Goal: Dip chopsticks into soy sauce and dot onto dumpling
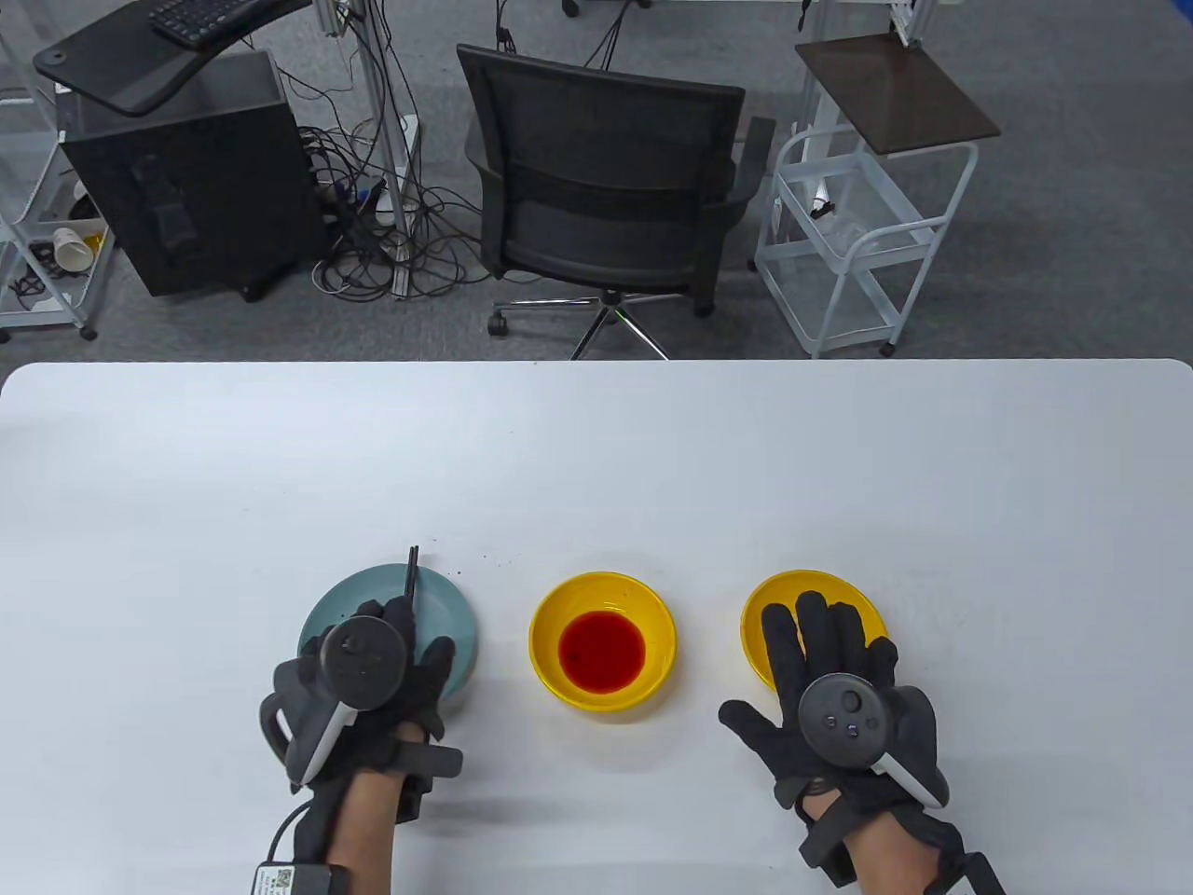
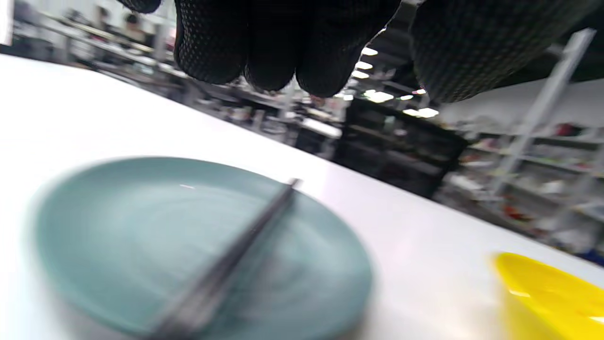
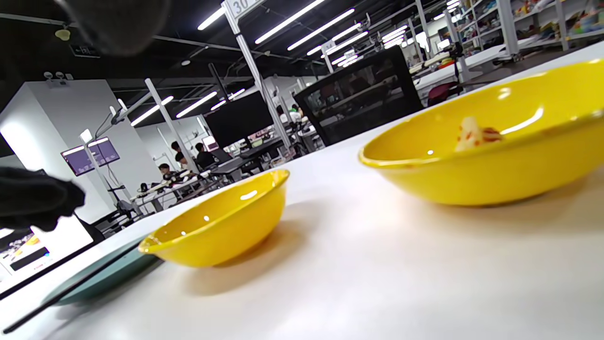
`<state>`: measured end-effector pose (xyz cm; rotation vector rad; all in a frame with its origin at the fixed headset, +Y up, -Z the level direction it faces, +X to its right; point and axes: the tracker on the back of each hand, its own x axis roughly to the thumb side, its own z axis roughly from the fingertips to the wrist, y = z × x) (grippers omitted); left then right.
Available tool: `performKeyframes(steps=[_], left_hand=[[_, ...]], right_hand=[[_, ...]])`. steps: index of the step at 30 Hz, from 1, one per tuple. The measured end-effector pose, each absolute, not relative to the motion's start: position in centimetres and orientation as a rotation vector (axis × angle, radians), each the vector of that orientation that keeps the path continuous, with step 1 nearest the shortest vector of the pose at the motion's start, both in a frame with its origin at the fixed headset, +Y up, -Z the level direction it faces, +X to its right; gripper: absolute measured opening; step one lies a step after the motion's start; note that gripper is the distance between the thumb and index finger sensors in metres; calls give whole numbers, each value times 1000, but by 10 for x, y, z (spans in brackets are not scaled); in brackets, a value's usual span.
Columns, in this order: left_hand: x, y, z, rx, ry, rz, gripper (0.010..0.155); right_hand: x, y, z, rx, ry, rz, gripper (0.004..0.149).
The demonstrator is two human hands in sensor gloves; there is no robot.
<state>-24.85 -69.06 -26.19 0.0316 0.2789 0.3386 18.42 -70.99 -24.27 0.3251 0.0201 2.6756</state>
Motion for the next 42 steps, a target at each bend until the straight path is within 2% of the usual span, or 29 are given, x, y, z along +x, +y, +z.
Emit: performKeyframes(steps=[3, 7, 10, 18, 25, 28, 31, 36, 42], left_hand=[[-261, -698, -265, -99, 403, 245, 66], [-256, -723, -278, -269, 412, 185, 66], [-246, -735, -286, -340, 410, 79, 65], [-226, -745, -296, -301, 361, -65, 53], [-233, -730, -290, -226, 347, 71, 53], [-225, -711, -281, -138, 271, 181, 53], [-198, -693, -267, -67, 120, 292, 53], [-142, -679, -245, -43, -146, 392, 53], [-102, -675, -224, -39, -431, 439, 53]], right_hand=[[183, -709, -242, 326, 21, 2664, 93], [181, -708, -242, 340, 16, 2658, 93], [182, -709, -242, 336, 25, 2660, 93], [184, -709, -242, 331, 29, 2647, 93], [175, -700, -234, 427, -47, 2604, 92], [164, -695, -227, 513, -81, 2572, 91], [140, -690, -214, 668, -105, 2524, 89], [100, -694, -197, 901, -109, 2541, 87], [79, -706, -195, 950, -17, 2529, 91]])
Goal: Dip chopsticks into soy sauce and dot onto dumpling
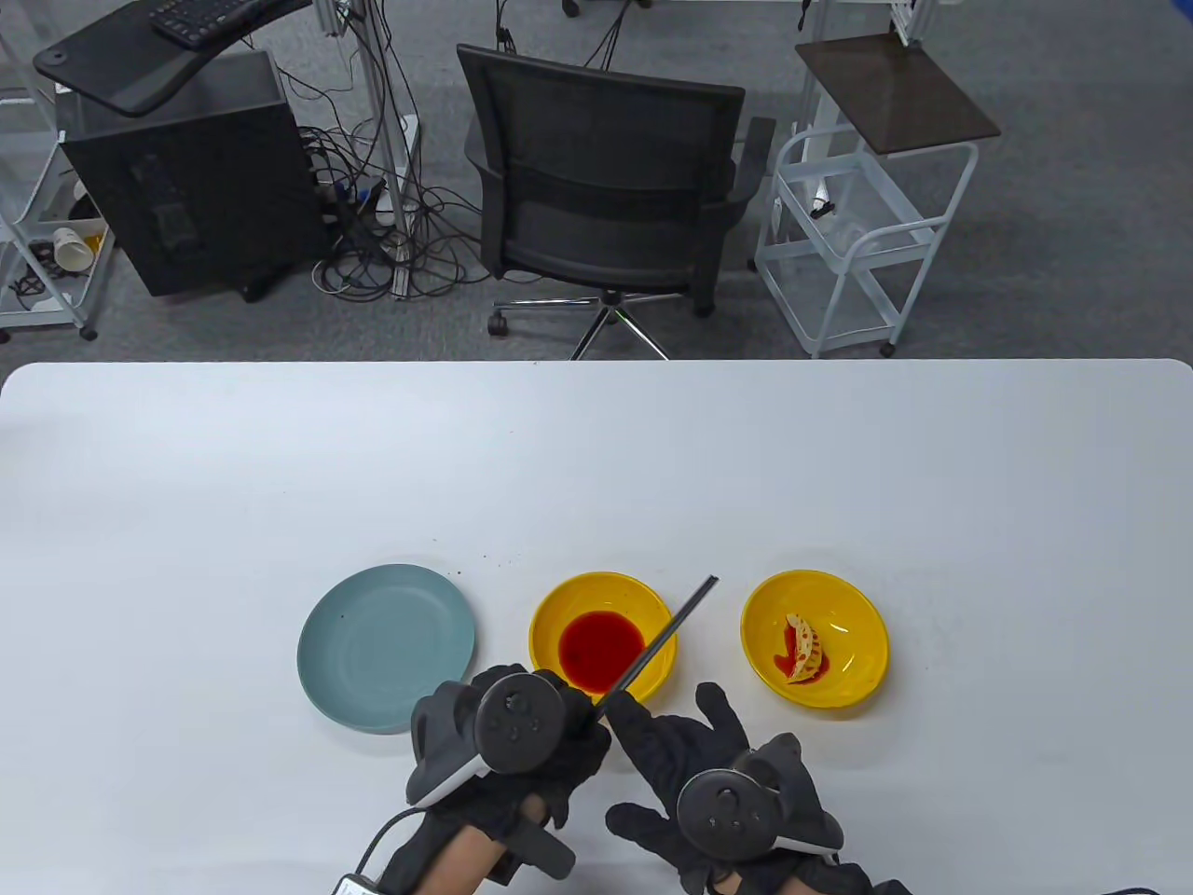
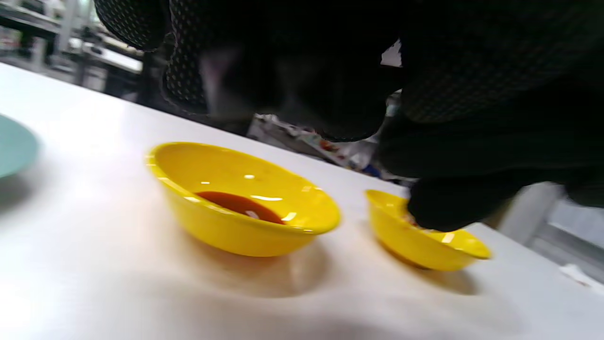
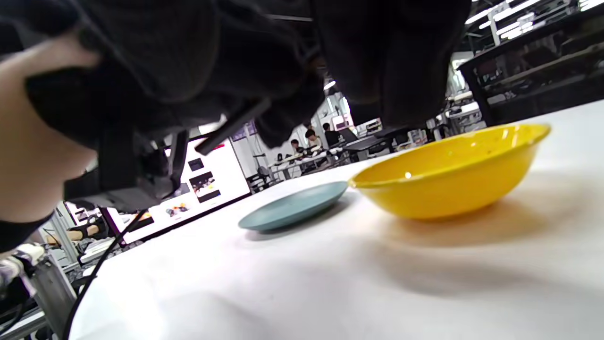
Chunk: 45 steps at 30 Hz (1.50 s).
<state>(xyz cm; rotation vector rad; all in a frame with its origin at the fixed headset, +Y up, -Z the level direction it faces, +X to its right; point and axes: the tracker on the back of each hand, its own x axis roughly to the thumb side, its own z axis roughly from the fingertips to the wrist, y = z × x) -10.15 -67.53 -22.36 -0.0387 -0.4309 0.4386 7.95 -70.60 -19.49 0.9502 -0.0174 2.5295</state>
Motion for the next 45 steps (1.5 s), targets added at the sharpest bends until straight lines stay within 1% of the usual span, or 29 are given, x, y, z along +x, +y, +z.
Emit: performKeyframes(steps=[1, 3, 5, 6, 7, 8, 9, 11, 12, 13, 14, 15, 17, 19, 22, 23, 25, 27, 28, 31, 32, 36, 37, 42, 45], left_hand=[[-98, -674, -220, -27, -466, 451, 53], [-94, -672, -214, 2, -487, 447, 53], [-92, -671, -213, 30, -503, 413, 53], [-93, -672, -214, 13, -502, 415, 53], [-95, -673, -215, 3, -508, 449, 54], [-100, -673, -216, 41, -524, 524, 55], [-105, -672, -219, 61, -512, 584, 59], [-125, -671, -228, 50, -446, 703, 66], [-133, -672, -232, 54, -414, 724, 68], [-146, -674, -237, 70, -364, 741, 69], [-154, -675, -241, 96, -333, 739, 69], [-167, -678, -246, 132, -274, 699, 69], [-186, -684, -254, 159, -203, 596, 69], [-204, -691, -262, 144, -126, 553, 69], [-219, -701, -269, 138, -67, 532, 69], [-223, -704, -271, 124, -37, 512, 69], [-224, -707, -273, 116, -28, 467, 69], [-221, -709, -275, 98, -26, 437, 68], [-218, -710, -275, 95, -32, 433, 69], [-208, -710, -276, 97, -52, 425, 69], [-204, -710, -276, 88, -56, 409, 69], [-198, -710, -276, 94, -72, 350, 71], [-198, -711, -277, 88, -73, 340, 71], [-203, -713, -278, 71, -68, 356, 72], [-206, -714, -280, 57, -56, 364, 72]], right_hand=[[79, -708, -197, 938, 10, 2505, 92], [80, -712, -200, 920, 75, 2444, 93], [83, -712, -202, 893, 73, 2435, 91], [84, -711, -203, 884, 67, 2444, 89], [87, -709, -203, 871, 57, 2457, 88], [91, -706, -204, 851, 26, 2461, 87], [93, -704, -204, 828, -9, 2462, 85], [103, -695, -205, 761, -130, 2491, 81], [108, -692, -205, 735, -177, 2496, 79], [115, -686, -204, 693, -248, 2493, 77], [117, -684, -204, 677, -273, 2487, 76], [124, -679, -204, 635, -334, 2465, 75], [132, -672, -203, 592, -409, 2420, 73], [137, -666, -201, 596, -465, 2362, 75], [140, -662, -201, 593, -470, 2314, 79], [143, -661, -202, 583, -473, 2281, 78], [145, -660, -206, 578, -426, 2158, 75], [143, -658, -215, 561, -337, 2090, 64], [142, -658, -218, 564, -288, 2089, 62], [134, -660, -231, 535, -201, 2139, 64], [129, -662, -236, 523, -142, 2168, 65], [112, -680, -254, 490, -3, 2236, 65], [108, -689, -258, 480, 28, 2240, 65], [102, -710, -260, 461, 55, 2253, 65], [102, -713, -259, 454, 56, 2284, 66]])
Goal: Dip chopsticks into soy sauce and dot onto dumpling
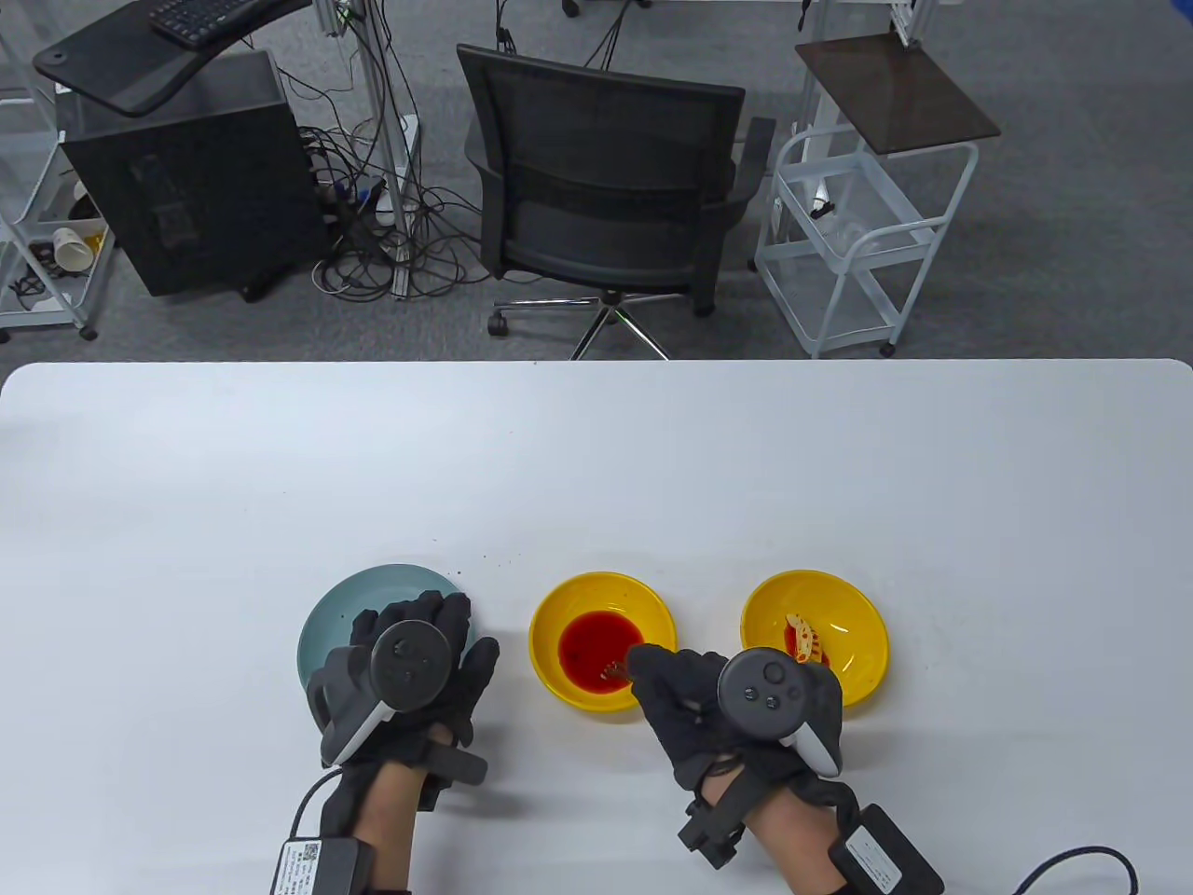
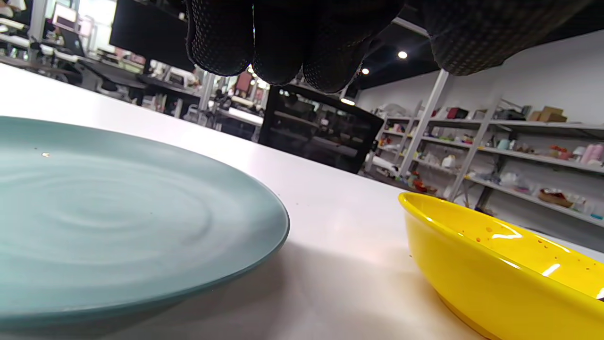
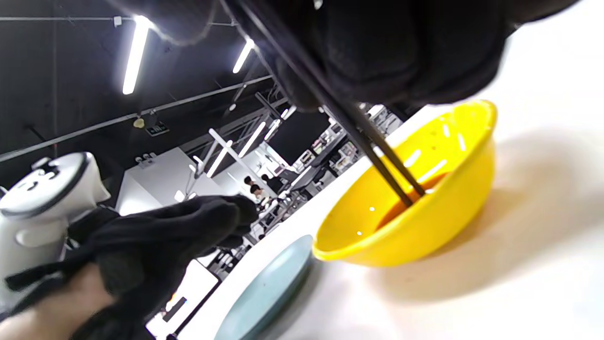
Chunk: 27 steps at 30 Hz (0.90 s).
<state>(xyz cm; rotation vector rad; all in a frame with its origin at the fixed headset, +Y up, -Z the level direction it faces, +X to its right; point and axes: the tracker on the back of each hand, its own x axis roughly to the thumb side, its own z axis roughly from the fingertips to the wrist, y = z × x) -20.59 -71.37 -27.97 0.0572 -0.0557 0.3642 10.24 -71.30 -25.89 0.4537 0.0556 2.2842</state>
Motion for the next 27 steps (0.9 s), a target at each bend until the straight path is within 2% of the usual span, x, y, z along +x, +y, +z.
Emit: performKeyframes(steps=[11, 22, 27], left_hand=[[-204, -716, -280, 53, -54, 347, 72], [-201, -719, -281, 26, -42, 296, 74], [-204, -718, -280, 28, -35, 300, 74]], right_hand=[[116, -704, -254, 370, -121, 2329, 50], [121, -703, -252, 375, -136, 2365, 52], [146, -678, -246, 344, -258, 2207, 56]])
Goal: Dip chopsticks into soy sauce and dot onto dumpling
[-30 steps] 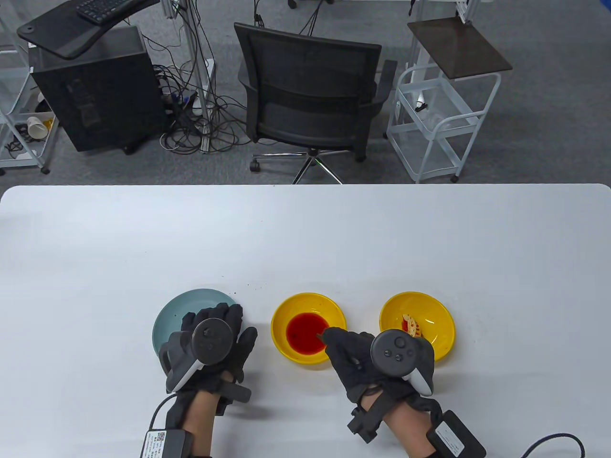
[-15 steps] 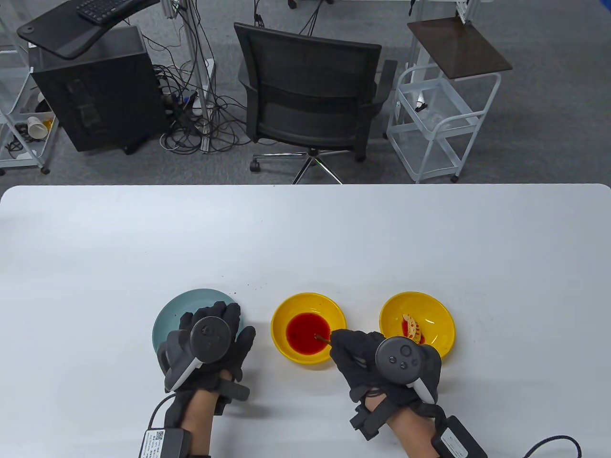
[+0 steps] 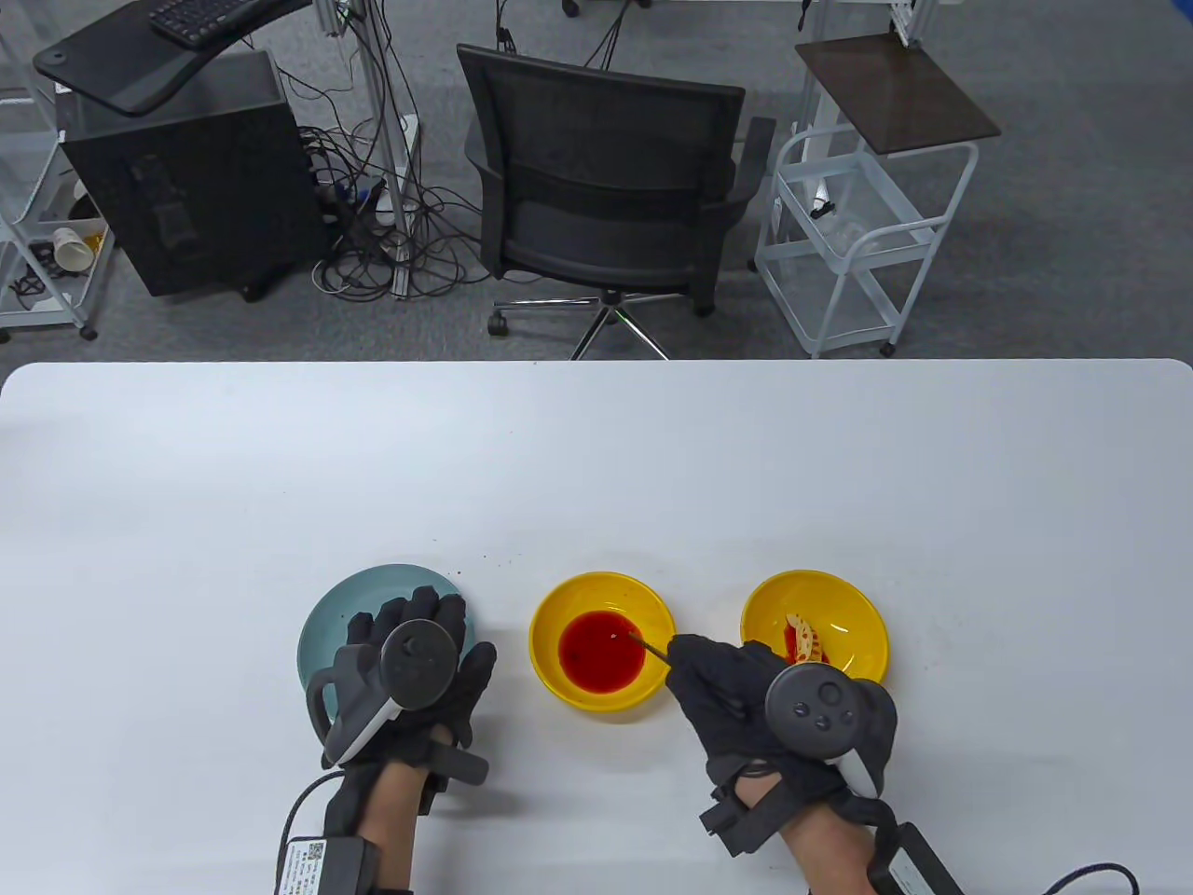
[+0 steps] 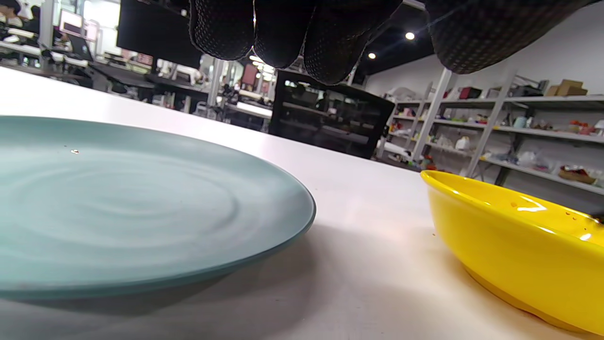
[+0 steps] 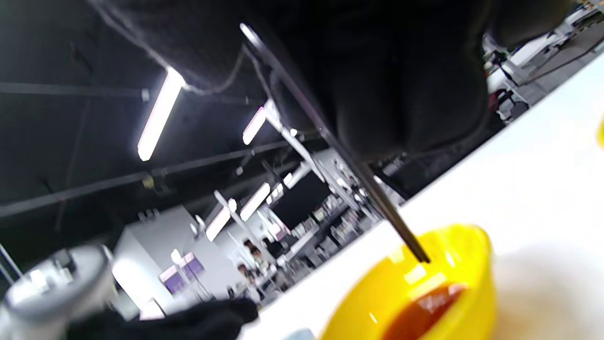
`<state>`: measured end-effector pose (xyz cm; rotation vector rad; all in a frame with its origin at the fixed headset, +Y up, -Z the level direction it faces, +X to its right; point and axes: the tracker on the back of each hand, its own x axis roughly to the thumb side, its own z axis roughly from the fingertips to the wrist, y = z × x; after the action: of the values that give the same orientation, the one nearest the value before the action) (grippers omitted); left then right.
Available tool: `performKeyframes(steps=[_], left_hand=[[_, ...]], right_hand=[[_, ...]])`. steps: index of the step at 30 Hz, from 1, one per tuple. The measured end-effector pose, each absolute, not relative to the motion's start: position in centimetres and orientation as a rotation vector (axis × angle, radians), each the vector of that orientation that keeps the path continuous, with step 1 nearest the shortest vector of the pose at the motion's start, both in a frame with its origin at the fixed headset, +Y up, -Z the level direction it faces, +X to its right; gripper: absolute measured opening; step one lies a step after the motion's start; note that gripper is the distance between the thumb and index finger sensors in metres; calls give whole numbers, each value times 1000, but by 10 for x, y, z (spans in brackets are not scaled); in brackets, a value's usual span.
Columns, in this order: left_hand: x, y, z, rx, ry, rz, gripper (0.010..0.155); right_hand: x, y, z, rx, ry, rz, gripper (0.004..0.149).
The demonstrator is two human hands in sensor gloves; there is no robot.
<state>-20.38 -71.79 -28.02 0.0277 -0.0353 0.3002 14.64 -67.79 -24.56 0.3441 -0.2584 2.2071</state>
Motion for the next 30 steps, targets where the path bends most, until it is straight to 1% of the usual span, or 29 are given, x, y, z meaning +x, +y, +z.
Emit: performKeyframes(steps=[2, 6, 8, 11, 16, 23, 25, 30], left_hand=[[-205, -718, -280, 27, -32, 307, 74], [-207, -719, -281, 18, -25, 315, 74], [-207, -718, -281, 18, -25, 315, 74], [-206, -719, -281, 15, -25, 319, 74], [-205, -719, -281, 14, -27, 317, 74], [-210, -720, -280, 5, -17, 326, 74], [-210, -720, -280, 2, -15, 327, 74], [-210, -720, -280, 7, -20, 331, 74]], right_hand=[[169, -662, -241, 306, -332, 2146, 57], [214, -643, -235, 161, -477, 2141, 55], [235, -642, -236, 56, -511, 2201, 55], [255, -649, -242, -73, -434, 2278, 54], [264, -659, -250, -128, -368, 2270, 54], [257, -669, -257, -128, -278, 2329, 56], [256, -670, -258, -120, -245, 2344, 56], [256, -668, -255, -115, -253, 2349, 56]])
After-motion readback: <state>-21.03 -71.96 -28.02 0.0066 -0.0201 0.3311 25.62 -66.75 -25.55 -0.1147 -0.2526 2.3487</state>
